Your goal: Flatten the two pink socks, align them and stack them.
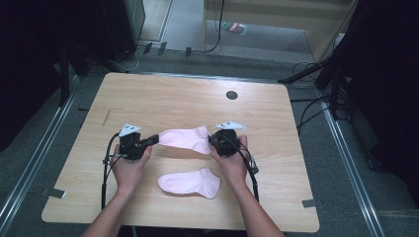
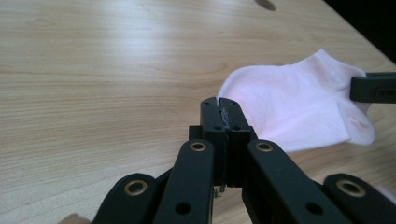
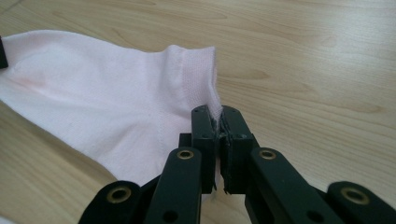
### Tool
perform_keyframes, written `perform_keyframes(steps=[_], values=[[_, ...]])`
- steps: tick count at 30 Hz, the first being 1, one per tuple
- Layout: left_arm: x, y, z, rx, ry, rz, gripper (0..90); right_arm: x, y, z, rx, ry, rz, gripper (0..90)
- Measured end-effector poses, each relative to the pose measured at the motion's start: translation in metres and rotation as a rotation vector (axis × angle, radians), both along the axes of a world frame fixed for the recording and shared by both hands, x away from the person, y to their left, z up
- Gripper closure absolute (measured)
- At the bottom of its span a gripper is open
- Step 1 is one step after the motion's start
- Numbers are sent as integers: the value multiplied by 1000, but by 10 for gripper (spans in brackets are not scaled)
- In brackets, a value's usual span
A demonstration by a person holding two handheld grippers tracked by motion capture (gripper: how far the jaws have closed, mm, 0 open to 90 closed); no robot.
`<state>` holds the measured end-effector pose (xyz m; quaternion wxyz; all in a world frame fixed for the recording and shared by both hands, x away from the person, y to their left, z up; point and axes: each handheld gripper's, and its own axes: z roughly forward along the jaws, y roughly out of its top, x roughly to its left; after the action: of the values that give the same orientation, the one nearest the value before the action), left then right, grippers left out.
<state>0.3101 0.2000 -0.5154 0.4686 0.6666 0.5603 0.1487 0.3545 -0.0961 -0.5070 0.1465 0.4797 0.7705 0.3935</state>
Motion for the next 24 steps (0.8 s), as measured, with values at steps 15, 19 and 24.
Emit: perform_keyframes(steps=[15, 19, 24], values=[[-45, 0, 2, -63, -23, -46, 900, -42, -18, 14, 22, -4, 13, 871], [-55, -2, 4, -64, -32, -54, 900, -51, -20, 15, 37, 10, 13, 871], [-73, -5, 11, -64, -42, -69, 900, -68, -20, 18, 43, 5, 16, 871]])
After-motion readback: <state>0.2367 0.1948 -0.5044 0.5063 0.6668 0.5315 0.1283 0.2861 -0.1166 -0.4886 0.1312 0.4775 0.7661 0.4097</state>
